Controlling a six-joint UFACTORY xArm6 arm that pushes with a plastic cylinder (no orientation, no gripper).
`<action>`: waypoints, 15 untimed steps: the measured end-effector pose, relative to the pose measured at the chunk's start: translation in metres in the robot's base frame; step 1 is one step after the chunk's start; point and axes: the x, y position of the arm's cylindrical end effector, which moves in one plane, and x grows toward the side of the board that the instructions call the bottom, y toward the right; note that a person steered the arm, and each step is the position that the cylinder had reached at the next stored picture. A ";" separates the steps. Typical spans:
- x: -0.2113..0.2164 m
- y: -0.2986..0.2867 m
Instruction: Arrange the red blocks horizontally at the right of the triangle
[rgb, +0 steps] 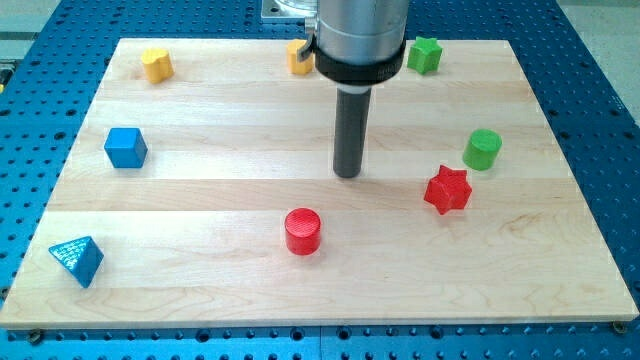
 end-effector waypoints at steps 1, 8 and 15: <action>-0.021 0.022; -0.067 0.109; 0.060 0.159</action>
